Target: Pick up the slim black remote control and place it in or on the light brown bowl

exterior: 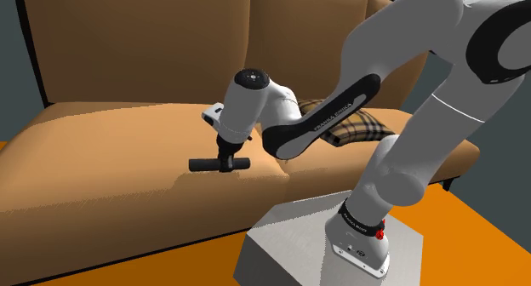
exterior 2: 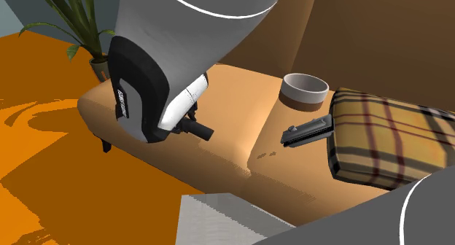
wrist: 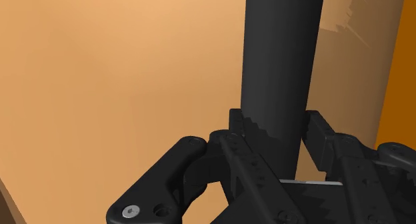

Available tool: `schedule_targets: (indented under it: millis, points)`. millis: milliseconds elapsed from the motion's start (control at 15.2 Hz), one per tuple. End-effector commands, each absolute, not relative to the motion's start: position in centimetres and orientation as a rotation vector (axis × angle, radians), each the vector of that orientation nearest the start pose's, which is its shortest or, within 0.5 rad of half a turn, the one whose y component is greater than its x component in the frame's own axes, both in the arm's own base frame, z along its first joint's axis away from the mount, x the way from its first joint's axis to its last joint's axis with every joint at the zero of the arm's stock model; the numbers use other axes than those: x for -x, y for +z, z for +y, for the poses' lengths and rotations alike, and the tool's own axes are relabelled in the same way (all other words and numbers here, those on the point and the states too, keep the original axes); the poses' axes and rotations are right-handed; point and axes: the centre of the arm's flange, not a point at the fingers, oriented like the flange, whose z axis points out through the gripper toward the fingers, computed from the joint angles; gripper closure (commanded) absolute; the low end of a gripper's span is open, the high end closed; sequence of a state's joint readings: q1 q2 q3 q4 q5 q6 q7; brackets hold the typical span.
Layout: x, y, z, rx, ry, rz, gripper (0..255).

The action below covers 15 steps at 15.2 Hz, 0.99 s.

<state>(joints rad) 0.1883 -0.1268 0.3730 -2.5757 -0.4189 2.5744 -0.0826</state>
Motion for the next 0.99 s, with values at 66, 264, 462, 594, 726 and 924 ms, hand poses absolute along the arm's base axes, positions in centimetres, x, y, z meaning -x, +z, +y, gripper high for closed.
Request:
schedule_targets:
  millis: [66, 264, 462, 594, 726, 924]
  points:
    - [-37.7, 32.5, 24.6, 2.977, -0.279, -1.609, 255]
    - [-37.7, 34.1, 24.6, 2.977, -0.279, -1.609, 255]
    - [-37.7, 35.7, 24.6, 2.977, -0.279, -1.609, 255]
    - [-37.7, 36.8, 24.6, 2.977, -0.279, -1.609, 255]
    - [-37.7, 37.8, 24.6, 2.977, -0.279, -1.609, 255]
    - [-37.7, 39.4, 24.6, 2.977, -0.279, -1.609, 255]
